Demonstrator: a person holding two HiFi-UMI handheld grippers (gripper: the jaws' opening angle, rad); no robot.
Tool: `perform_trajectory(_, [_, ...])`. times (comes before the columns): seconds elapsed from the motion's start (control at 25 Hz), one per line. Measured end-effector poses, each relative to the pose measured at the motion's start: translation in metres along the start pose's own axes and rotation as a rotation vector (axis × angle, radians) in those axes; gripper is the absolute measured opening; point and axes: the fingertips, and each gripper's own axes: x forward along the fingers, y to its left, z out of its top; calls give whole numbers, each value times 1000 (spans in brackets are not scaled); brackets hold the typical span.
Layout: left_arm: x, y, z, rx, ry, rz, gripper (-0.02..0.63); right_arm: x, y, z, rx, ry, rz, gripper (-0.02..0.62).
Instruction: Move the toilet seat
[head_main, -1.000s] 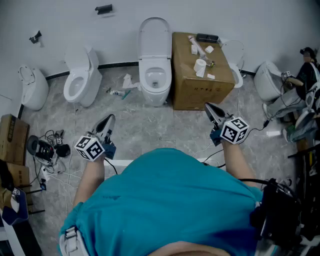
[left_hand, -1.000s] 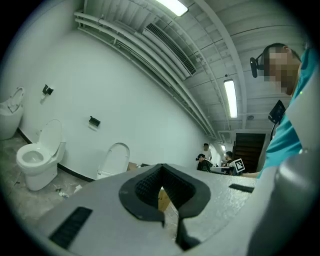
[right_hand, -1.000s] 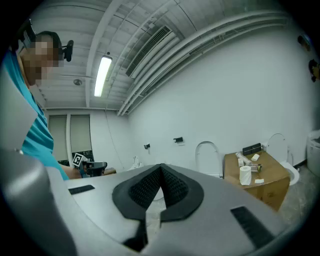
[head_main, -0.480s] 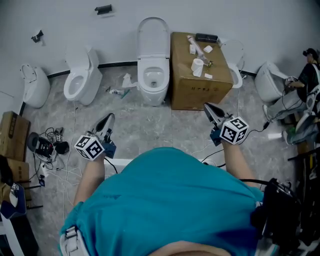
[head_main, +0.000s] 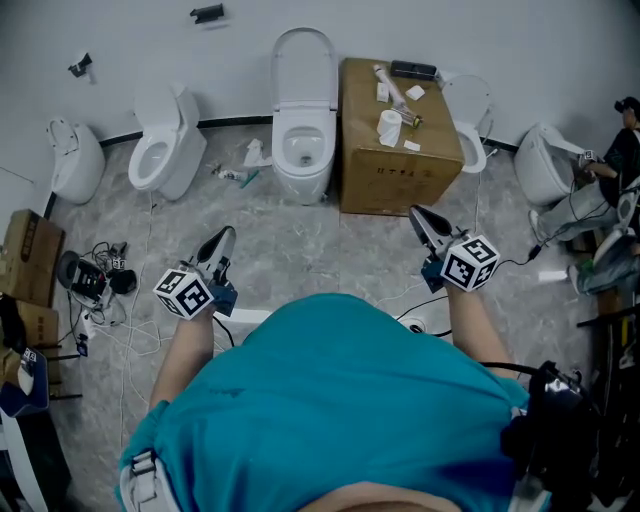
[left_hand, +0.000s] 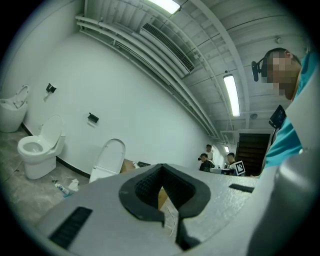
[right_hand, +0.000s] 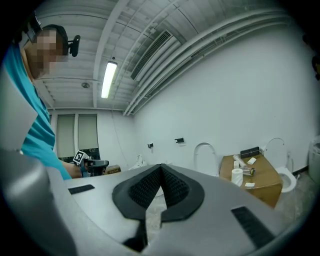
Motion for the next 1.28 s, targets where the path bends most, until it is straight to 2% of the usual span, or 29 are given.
perform_trajectory(0.2, [8, -9, -12, -10, 15, -2, -3, -5, -11, -12, 27, 9, 8, -8])
perform_trajectory(0.4, [14, 10, -17, -30, 23, 2, -3, 9, -8, -21, 29, 28, 20, -8])
perform_trajectory(0.6, [42, 30, -13, -42, 31, -56, -3, 34, -13, -18, 27, 44, 1, -8])
perform_trajectory(0.84, [68, 103, 10, -58, 32, -116, -3, 98, -18, -6, 8, 39, -59, -8])
perform_trajectory(1.28, [122, 245, 92, -35, 81, -239, -3, 252, -12, 37, 21, -7, -147, -8])
